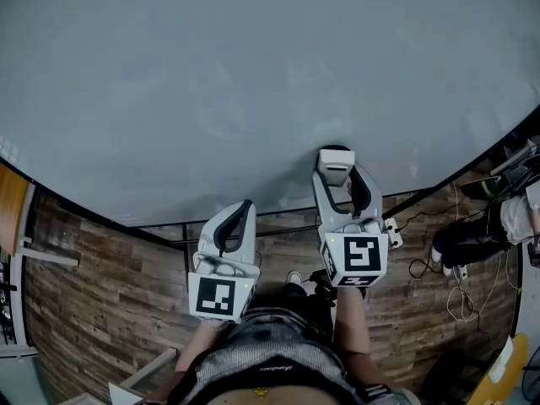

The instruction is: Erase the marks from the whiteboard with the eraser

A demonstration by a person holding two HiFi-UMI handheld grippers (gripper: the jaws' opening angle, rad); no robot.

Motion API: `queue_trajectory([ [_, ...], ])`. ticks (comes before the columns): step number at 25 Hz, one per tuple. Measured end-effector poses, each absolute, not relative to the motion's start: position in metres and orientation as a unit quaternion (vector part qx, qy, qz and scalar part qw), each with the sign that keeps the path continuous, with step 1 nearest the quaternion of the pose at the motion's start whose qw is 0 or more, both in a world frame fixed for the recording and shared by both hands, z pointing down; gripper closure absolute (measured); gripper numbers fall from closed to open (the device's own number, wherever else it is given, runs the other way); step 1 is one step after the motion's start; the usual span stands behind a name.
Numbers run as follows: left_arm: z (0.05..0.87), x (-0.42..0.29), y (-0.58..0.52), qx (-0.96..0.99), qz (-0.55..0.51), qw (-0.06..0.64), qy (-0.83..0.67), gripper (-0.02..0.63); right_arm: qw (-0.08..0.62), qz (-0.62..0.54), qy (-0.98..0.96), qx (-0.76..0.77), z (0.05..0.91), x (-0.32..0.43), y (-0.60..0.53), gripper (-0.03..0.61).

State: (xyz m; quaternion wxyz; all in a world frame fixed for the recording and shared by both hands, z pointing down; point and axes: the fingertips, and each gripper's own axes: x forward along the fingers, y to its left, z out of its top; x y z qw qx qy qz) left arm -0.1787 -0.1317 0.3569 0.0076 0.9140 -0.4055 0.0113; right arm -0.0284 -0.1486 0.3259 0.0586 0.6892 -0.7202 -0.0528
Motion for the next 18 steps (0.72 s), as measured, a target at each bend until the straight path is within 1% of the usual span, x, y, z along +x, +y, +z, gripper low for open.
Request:
queue_trajectory([
  [4,0.356,-0.160,-0.127,0.912,0.012,0.001,-0.410,0.609,0.055,-0.049,-0.723,0.687,0.323,-0.007,-0.145,0.334],
  [10,0.356,-0.156,-0.124,0.901,0.015,-0.006,-0.434,0.609,0.048,-0.041,-0.732,0.678,0.322,-0.008,-0.144,0.336],
  [18,0.360,-0.188,-0.131,0.890,0.016,0.004,-0.455,0.609,0.043,-0.045,-0.769,0.636,0.317,-0.071,-0.152,0.336],
])
